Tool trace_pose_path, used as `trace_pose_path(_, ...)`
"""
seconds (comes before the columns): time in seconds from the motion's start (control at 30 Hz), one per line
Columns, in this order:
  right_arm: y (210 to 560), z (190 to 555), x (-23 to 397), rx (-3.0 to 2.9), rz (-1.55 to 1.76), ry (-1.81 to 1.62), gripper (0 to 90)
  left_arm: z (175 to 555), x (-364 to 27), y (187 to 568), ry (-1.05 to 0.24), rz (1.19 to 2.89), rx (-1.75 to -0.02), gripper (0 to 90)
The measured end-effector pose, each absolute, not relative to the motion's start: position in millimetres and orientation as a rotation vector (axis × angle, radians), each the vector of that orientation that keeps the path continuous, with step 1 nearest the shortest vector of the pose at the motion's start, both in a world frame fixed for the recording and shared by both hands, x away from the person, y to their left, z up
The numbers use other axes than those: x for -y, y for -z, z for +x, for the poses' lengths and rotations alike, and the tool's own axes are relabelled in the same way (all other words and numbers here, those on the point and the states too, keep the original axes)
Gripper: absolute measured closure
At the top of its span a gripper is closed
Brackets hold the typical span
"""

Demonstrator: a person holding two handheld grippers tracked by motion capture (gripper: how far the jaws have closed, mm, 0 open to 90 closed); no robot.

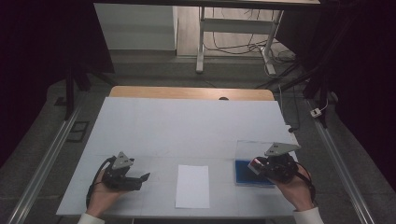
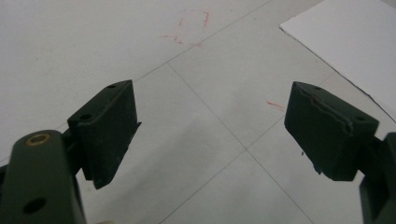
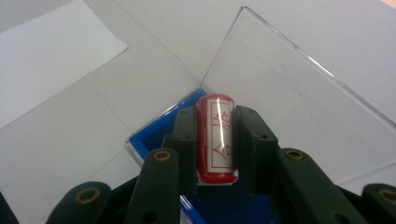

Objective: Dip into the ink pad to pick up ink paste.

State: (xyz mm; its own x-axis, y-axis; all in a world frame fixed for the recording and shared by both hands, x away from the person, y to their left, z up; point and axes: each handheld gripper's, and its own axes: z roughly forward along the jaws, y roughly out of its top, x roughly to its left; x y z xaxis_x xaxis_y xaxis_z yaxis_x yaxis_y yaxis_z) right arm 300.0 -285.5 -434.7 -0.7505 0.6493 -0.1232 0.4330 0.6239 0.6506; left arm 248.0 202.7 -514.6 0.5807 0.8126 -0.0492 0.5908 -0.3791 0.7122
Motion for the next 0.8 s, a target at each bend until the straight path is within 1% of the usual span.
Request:
trace_pose_path(0.3,432.3,299.4,286.6,-2.5,0.866,-0.886,70.4,248.0,-202.9,514.7,-0.402,2.112,-1.109,17.6)
trace_pose_path(0.8,451.8,309.0,282.0,-2.577,0.887,-0.802,70.4,248.5,-203.1,515.3,-0.393,2.117,-1.106,17.7)
